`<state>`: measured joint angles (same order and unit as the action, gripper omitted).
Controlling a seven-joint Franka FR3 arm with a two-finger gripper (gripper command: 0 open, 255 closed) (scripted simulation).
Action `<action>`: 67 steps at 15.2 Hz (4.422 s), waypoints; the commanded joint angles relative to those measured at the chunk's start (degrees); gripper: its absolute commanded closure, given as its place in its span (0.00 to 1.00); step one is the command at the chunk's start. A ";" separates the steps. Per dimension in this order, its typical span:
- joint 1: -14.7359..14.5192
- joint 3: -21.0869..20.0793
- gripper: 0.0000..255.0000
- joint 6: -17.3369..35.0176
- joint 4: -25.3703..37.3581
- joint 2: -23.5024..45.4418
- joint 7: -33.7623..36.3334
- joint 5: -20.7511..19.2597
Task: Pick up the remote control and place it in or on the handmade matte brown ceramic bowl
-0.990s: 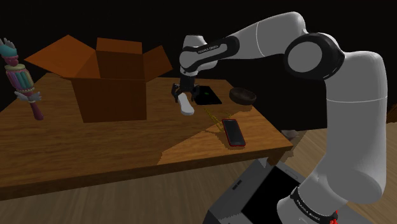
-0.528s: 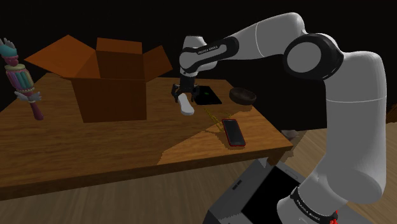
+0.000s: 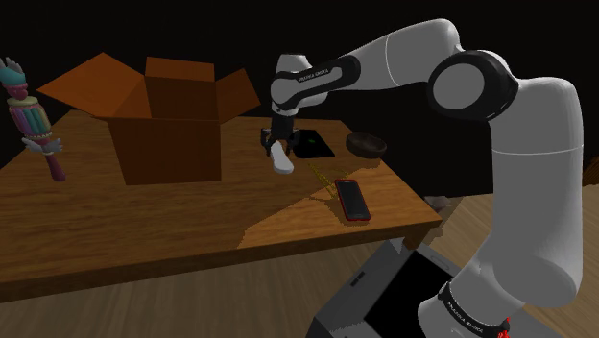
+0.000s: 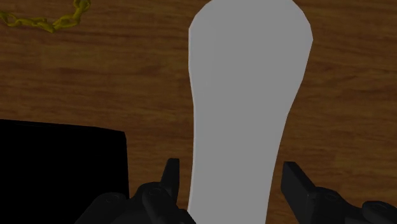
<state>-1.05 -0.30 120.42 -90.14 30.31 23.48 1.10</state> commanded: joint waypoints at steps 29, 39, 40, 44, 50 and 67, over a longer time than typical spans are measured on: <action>3.17 1.23 1.00 -13.52 4.84 -8.60 -4.19 0.40; 10.94 5.10 1.00 -11.51 -3.27 -14.42 -16.09 1.40; 11.72 5.53 1.00 -11.45 -3.65 -14.71 -17.33 1.49; 14.84 7.30 1.00 -11.45 -4.42 -15.34 -22.31 1.88; 19.66 9.95 1.00 -12.10 -3.40 -14.72 -29.87 2.62; 24.62 12.15 1.00 -5.83 -5.68 -10.38 -37.79 4.28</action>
<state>23.56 11.87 113.90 -95.44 19.66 -14.25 5.30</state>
